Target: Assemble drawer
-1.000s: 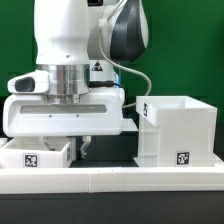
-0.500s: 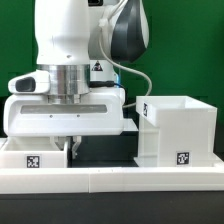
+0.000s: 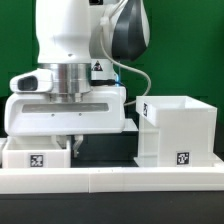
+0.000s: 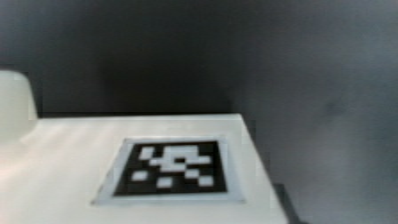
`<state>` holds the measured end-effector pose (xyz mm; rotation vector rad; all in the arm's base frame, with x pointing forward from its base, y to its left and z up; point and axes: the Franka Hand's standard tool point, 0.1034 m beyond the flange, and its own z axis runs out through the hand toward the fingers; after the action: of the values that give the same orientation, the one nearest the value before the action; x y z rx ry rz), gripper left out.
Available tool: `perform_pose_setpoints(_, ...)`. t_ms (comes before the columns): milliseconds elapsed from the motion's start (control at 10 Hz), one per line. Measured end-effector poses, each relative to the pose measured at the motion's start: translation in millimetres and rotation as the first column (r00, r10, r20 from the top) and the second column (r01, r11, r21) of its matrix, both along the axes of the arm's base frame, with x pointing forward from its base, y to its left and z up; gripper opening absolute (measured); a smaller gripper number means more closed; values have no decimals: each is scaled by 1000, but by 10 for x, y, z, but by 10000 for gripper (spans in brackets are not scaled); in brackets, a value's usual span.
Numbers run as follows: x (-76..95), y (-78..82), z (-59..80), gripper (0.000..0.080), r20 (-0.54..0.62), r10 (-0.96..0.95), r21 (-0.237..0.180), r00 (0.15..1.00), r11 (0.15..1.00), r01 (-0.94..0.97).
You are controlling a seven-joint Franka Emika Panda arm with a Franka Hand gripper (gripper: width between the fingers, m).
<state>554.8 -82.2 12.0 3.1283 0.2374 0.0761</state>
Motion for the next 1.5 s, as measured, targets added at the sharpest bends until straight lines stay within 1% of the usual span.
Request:
perform_pose_setpoints(100, -25, 20, 31, 41, -2, 60, -1, 998, 998, -60)
perform_pose_setpoints(200, -52, 3, 56, 41, -13, 130, 5, 991, 991, -130)
perform_pose_setpoints(400, -101, -17, 78, 41, -27, 139, 12, 990, 990, -139)
perform_pose_setpoints(700, -108, -20, 63, 41, -28, 184, 11, 983, 983, -184)
perform_pose_setpoints(800, -103, -16, 64, 41, -28, 298, -1, 954, 954, -298)
perform_pose_setpoints(900, -89, 21, 70, 41, -28, 427, -15, 904, 904, -427)
perform_pose_setpoints(1000, -132, 92, 61, 41, -41, 503, -18, 863, 864, -504)
perform_pose_setpoints(1100, -172, 119, 73, 41, -53, 581, -10, 812, 813, -583)
perform_pose_setpoints(1200, -198, 102, 101, 41, -66, 642, 7, 763, 765, -644)
perform_pose_setpoints(1400, -212, 85, 85, 41, -68, 708, 11, 703, 705, -709)
perform_pose_setpoints(1500, -215, 74, 84, 41, -69, 755, 11, 652, 654, -757)
